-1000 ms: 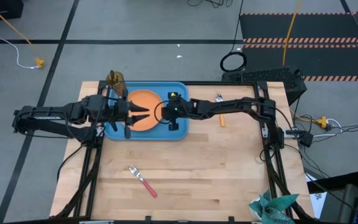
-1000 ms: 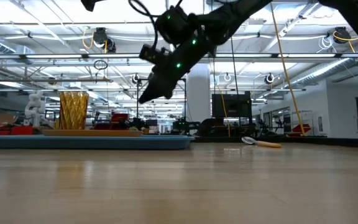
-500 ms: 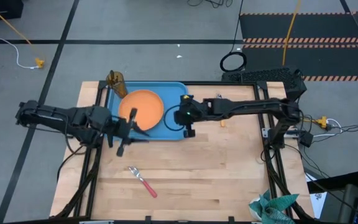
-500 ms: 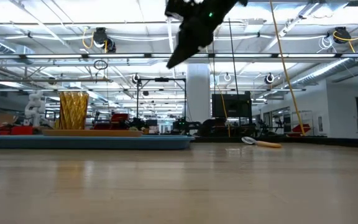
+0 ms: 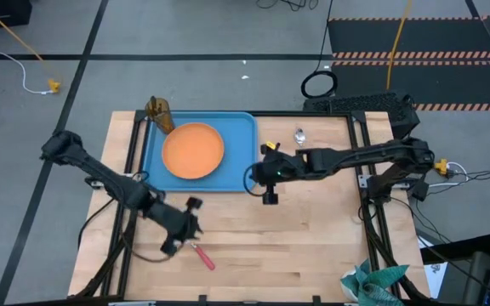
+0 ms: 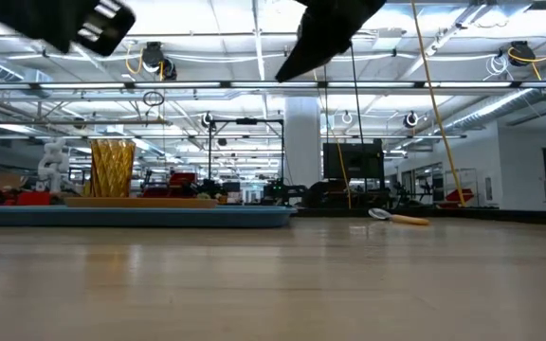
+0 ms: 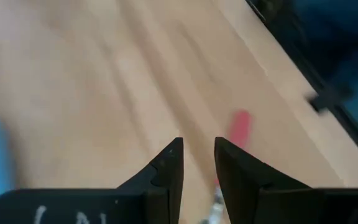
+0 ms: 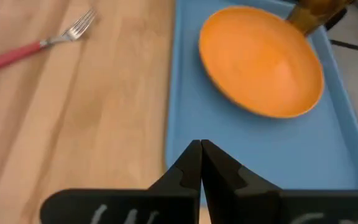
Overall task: Pick and place plate/cup/fork/spoon on tray
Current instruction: Put the red fork on the blue tray
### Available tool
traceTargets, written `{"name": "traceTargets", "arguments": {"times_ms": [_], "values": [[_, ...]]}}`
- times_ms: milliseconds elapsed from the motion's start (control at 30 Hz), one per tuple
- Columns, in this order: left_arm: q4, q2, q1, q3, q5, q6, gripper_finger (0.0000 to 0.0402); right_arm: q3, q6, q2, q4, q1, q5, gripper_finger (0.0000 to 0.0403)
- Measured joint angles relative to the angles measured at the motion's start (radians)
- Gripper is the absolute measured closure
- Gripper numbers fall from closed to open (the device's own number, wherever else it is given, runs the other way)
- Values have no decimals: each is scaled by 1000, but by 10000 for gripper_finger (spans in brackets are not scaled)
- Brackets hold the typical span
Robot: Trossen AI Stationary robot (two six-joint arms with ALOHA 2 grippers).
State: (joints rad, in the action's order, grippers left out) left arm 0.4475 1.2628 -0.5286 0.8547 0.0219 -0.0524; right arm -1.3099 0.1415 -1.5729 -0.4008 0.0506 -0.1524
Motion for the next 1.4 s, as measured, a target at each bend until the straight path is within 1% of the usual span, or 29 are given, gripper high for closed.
{"name": "traceTargets", "arguments": {"times_ms": [233, 467, 633, 800, 933, 1067, 1167, 1300, 1400], "values": [[26, 134, -97, 0, -44, -82, 307, 4, -94, 0, 21, 71, 0, 403], [22, 245, -142, 0, -39, -135, 300, 4, -233, 0, 27, 148, 0, 403], [22, 298, -154, 0, 24, -137, 270, 4, -285, 0, 66, 207, -6, 403], [31, 332, -156, 0, 51, -103, 237, 4, -291, 0, 108, 262, -35, 403], [53, 369, -156, -3, 93, -58, 230, 4, -291, 0, 129, 295, -61, 403], [46, 401, -154, -1, 115, -21, 242, 4, -291, 0, 149, 317, -61, 403], [44, 408, -150, 1, 118, 14, 265, 4, -291, 0, 149, 327, -61, 403], [44, 401, -150, -1, 114, 63, 316, 4, -291, -1, 149, 331, -63, 403], [56, 391, -143, -5, 156, 99, 362, 4, -291, -1, 149, 330, -85, 403]]}}
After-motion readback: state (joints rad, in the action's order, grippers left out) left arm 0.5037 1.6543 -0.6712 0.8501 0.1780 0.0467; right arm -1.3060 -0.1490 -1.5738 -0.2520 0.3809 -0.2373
